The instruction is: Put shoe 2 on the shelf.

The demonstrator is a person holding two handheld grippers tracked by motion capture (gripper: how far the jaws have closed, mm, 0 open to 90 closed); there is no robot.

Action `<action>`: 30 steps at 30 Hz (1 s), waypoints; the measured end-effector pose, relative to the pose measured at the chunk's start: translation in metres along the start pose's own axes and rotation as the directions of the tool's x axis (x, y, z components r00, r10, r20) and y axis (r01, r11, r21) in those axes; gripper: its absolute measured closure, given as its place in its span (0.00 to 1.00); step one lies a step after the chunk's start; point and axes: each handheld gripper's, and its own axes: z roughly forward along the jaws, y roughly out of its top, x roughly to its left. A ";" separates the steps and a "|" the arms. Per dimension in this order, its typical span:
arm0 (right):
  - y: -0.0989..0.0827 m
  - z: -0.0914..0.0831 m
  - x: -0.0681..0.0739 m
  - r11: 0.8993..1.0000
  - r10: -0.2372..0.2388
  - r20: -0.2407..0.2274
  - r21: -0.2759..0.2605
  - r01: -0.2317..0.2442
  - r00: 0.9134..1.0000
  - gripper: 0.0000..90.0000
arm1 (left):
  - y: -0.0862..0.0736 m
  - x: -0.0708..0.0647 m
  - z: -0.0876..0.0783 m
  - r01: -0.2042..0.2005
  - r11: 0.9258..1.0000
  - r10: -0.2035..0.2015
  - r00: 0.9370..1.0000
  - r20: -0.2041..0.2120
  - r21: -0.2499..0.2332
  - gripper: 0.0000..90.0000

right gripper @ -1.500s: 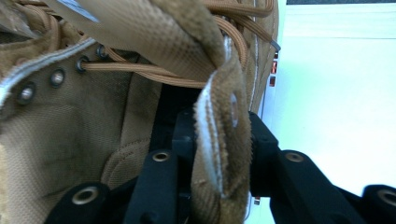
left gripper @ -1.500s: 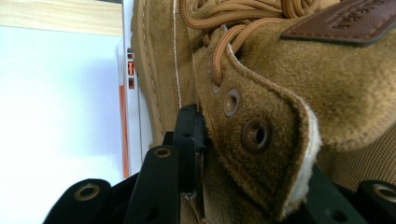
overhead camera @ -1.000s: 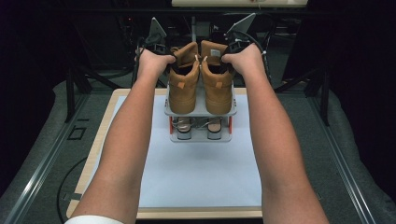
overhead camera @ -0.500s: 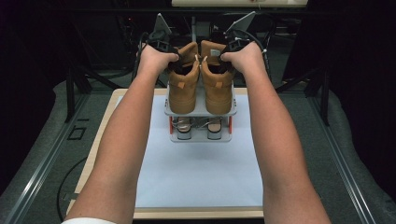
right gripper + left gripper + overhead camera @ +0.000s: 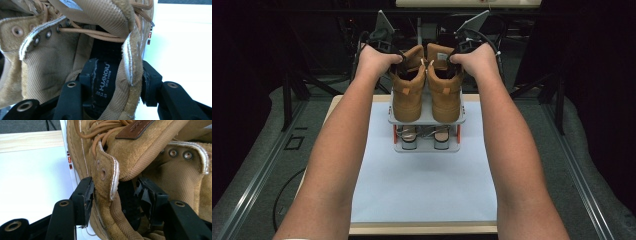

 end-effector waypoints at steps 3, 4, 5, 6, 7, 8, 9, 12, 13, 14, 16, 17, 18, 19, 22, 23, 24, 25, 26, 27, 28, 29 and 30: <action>0.000 -0.001 0.002 1.000 -0.010 0.015 0.012 0.009 1.000 0.60 | 0.000 0.000 -0.001 0.000 1.000 0.000 1.000 0.000 -0.003 0.53; 0.000 -0.001 0.003 1.000 -0.016 0.019 0.005 0.016 1.000 0.60 | 0.001 0.000 -0.002 0.002 1.000 -0.002 1.000 0.002 -0.005 0.53; 0.000 -0.001 0.003 1.000 -0.015 0.019 0.007 0.015 1.000 0.61 | 0.001 0.001 -0.002 0.001 1.000 -0.001 1.000 0.001 -0.006 0.53; 0.000 -0.001 0.003 1.000 -0.015 0.019 0.007 0.015 1.000 0.61 | 0.001 0.001 -0.002 0.001 1.000 -0.001 1.000 0.001 -0.006 0.52; 0.000 -0.001 0.002 1.000 -0.007 0.015 0.002 0.007 1.000 0.61 | 0.001 0.001 -0.002 0.000 1.000 0.000 1.000 0.003 -0.005 0.52; 0.001 -0.002 0.001 1.000 -0.002 0.012 0.000 0.002 1.000 0.61 | 0.001 0.001 -0.002 -0.001 1.000 0.001 1.000 0.003 -0.005 0.53; 0.002 -0.003 0.001 1.000 0.005 0.012 -0.002 -0.005 1.000 0.61 | 0.001 0.001 -0.001 0.001 1.000 -0.001 1.000 0.001 -0.005 0.52; 0.003 -0.003 0.000 1.000 0.013 0.009 -0.003 -0.013 1.000 0.61 | 0.001 0.001 0.000 -0.002 1.000 0.002 1.000 0.000 0.001 0.53; 0.004 -0.003 0.000 1.000 0.008 0.011 -0.001 -0.008 1.000 0.61 | 0.001 0.001 0.001 -0.003 1.000 0.003 1.000 -0.001 0.004 0.52; 0.004 -0.003 0.000 1.000 0.010 0.010 -0.008 -0.010 1.000 0.61 | 0.001 0.001 0.001 -0.006 1.000 0.006 1.000 -0.002 0.006 0.53; 0.006 -0.004 0.001 1.000 0.015 0.009 0.000 -0.015 1.000 0.61 | 0.001 0.001 0.001 -0.009 1.000 0.009 1.000 0.000 0.008 0.53; 0.006 -0.005 0.000 1.000 0.012 0.012 0.004 -0.012 1.000 0.61 | 0.001 0.001 0.001 -0.009 1.000 0.009 1.000 0.002 0.005 0.53; 0.006 -0.005 0.000 1.000 0.010 0.010 -0.002 -0.010 1.000 0.61 | 0.001 0.001 0.000 -0.007 1.000 0.007 1.000 0.006 0.001 0.53; 0.007 -0.005 0.000 1.000 0.014 0.011 0.002 -0.014 1.000 0.61 | 0.001 0.002 -0.001 -0.006 1.000 0.006 1.000 0.003 0.000 0.53; 0.007 -0.008 0.001 1.000 0.008 0.020 -0.003 -0.008 1.000 0.61 | 0.001 0.003 -0.003 -0.002 1.000 0.002 1.000 0.002 -0.004 0.53; 0.007 -0.011 0.002 1.000 0.010 0.020 -0.012 -0.009 1.000 0.61 | 0.000 0.003 -0.004 -0.002 1.000 0.002 1.000 0.001 -0.005 0.52; 0.007 -0.013 0.002 1.000 0.008 0.021 -0.001 -0.008 1.000 0.61 | 0.000 0.004 -0.005 -0.003 1.000 0.003 1.000 0.002 -0.006 0.52; 0.007 -0.015 0.002 1.000 0.008 0.024 -0.014 -0.007 1.000 0.61 | 0.000 0.004 -0.006 0.001 1.000 -0.001 1.000 0.002 -0.011 0.52; 0.007 -0.018 0.003 1.000 0.009 0.025 -0.017 -0.009 1.000 0.61 | 0.000 0.005 -0.008 0.000 1.000 0.000 1.000 0.002 -0.013 0.52; 0.007 -0.021 0.003 1.000 0.009 0.023 -0.025 -0.009 1.000 0.61 | 0.000 0.005 -0.008 0.005 1.000 -0.005 1.000 0.005 -0.016 0.52; 0.006 -0.023 0.004 0.999 0.010 0.023 -0.031 -0.009 1.000 0.61 | -0.001 0.005 -0.010 0.005 1.000 -0.005 1.000 0.003 -0.018 0.52; 0.006 -0.025 0.004 0.999 0.010 0.025 -0.039 -0.009 1.000 0.61 | -0.001 0.005 -0.010 0.007 1.000 -0.007 1.000 0.005 -0.020 0.52; 0.006 -0.027 0.004 0.999 0.008 0.023 -0.035 -0.007 1.000 0.60 | -0.001 0.005 -0.012 0.007 1.000 -0.007 1.000 0.006 -0.023 0.52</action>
